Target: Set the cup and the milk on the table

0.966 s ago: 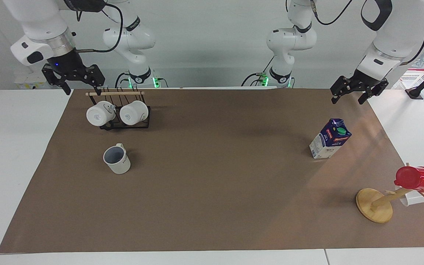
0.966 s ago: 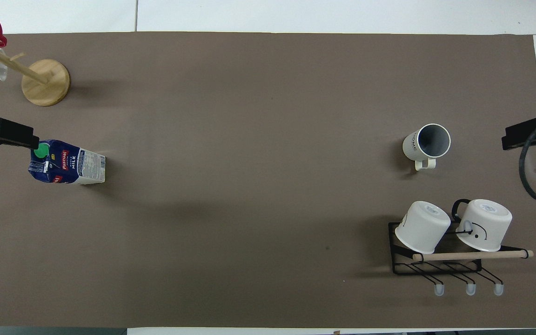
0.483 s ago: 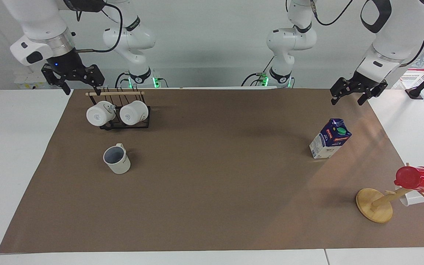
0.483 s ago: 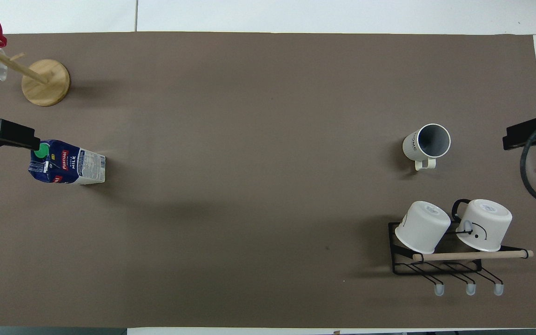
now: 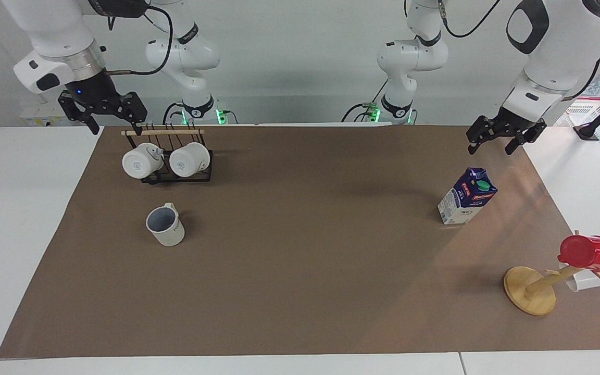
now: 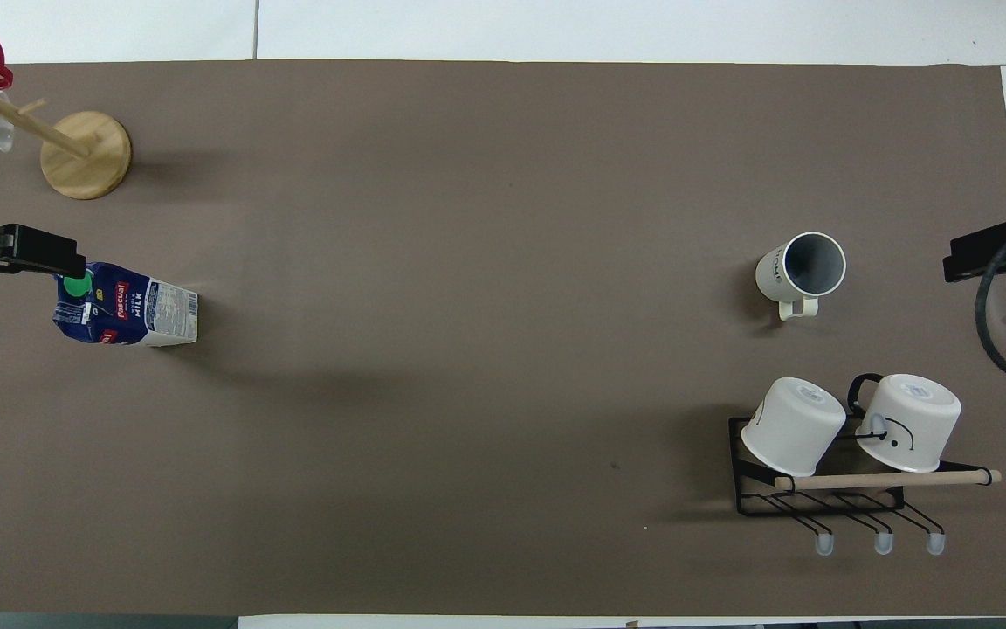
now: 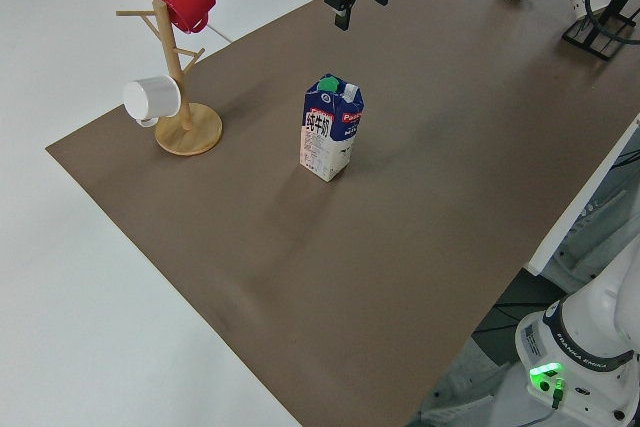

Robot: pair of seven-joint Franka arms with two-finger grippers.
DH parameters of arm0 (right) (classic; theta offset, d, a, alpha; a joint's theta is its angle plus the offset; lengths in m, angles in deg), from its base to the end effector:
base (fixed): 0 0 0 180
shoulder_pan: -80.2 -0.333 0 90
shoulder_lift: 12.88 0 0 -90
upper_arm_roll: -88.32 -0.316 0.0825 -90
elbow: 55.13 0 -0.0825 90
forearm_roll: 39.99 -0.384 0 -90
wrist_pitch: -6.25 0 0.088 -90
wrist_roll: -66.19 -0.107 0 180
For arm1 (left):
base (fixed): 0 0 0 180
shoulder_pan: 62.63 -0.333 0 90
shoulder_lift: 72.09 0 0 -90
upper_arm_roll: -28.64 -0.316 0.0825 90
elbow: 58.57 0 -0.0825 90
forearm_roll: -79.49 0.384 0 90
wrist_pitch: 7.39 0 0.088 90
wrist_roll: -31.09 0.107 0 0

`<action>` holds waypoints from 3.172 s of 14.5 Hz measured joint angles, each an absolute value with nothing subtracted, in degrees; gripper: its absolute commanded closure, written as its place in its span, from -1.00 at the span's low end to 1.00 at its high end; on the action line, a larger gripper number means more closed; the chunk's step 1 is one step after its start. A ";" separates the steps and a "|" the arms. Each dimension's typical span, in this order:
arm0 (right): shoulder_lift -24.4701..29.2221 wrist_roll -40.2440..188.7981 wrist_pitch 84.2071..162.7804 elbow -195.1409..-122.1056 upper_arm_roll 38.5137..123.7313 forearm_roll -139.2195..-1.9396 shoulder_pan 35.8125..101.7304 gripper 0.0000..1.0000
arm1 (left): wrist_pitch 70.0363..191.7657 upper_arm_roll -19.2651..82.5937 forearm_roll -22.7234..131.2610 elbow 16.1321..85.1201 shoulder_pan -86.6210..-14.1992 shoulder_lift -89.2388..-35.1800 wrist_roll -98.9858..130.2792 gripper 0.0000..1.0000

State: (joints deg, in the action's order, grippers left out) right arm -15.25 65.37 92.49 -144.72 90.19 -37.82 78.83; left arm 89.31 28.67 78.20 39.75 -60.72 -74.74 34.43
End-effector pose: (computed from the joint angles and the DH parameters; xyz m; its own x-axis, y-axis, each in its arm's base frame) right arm 0.5350 -0.0093 0.6447 0.9995 -0.0255 -0.0166 -0.0248 -0.9990 0.0367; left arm 0.5476 -0.0207 0.5913 0.9958 -0.0894 0.0192 -0.0898 -0.9957 0.0213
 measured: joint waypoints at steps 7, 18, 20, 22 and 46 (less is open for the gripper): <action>-11.39 76.59 103.41 -147.97 90.23 -40.82 80.97 -1.00 | 101.46 28.34 78.27 49.85 -63.36 -75.10 34.48 -1.00; -2.57 98.34 135.62 -169.41 90.27 -44.02 84.01 -1.00 | 111.45 28.47 78.27 59.68 -64.44 -74.81 32.93 -1.00; -2.38 99.15 136.95 -170.11 90.21 -44.17 84.00 -0.81 | 111.54 28.49 78.27 59.90 -64.44 -74.81 32.71 -1.00; -2.31 99.28 138.35 -170.78 90.16 -44.18 83.97 -0.68 | 112.00 28.49 78.27 59.96 -64.45 -74.81 32.63 -0.99; -2.82 86.35 126.45 -159.12 89.68 -44.97 73.11 1.00 | 101.06 28.99 78.56 51.79 -64.38 -79.82 30.03 1.00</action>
State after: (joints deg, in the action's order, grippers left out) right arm -2.82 86.35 126.45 -159.12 89.68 -44.97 73.11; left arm 101.06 28.99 78.56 51.79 -64.38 -79.82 30.03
